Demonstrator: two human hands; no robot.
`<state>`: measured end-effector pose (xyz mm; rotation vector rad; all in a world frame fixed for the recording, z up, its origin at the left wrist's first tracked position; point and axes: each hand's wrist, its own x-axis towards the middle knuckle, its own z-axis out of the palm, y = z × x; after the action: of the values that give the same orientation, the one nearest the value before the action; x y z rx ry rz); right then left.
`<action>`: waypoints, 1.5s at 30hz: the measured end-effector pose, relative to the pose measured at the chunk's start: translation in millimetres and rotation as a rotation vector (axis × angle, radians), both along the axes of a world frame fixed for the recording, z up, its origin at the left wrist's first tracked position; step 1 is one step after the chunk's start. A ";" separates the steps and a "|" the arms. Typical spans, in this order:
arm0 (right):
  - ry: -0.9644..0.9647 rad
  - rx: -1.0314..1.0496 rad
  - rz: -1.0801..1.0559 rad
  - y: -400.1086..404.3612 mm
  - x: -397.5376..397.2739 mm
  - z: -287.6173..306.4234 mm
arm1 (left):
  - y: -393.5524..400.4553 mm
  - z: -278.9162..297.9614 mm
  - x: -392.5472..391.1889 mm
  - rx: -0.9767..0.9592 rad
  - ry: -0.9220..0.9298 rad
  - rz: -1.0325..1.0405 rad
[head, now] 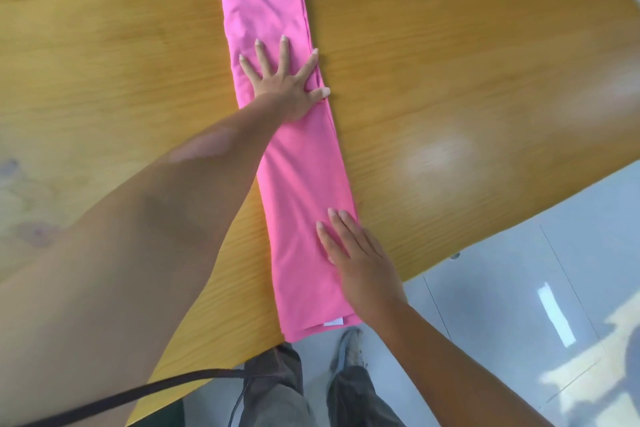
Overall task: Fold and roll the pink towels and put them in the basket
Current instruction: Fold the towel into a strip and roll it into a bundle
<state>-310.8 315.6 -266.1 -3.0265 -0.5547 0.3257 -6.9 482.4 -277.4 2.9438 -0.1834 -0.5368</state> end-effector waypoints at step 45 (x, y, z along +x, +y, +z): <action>0.638 0.965 -0.718 -60.6 -65.9 25.0 | -30.0 44.9 -432.6 -0.934 0.057 0.908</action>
<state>-376.7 255.0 -241.1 -1.8464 0.3455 0.6703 -439.5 452.4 -232.5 1.8116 0.6824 -0.2624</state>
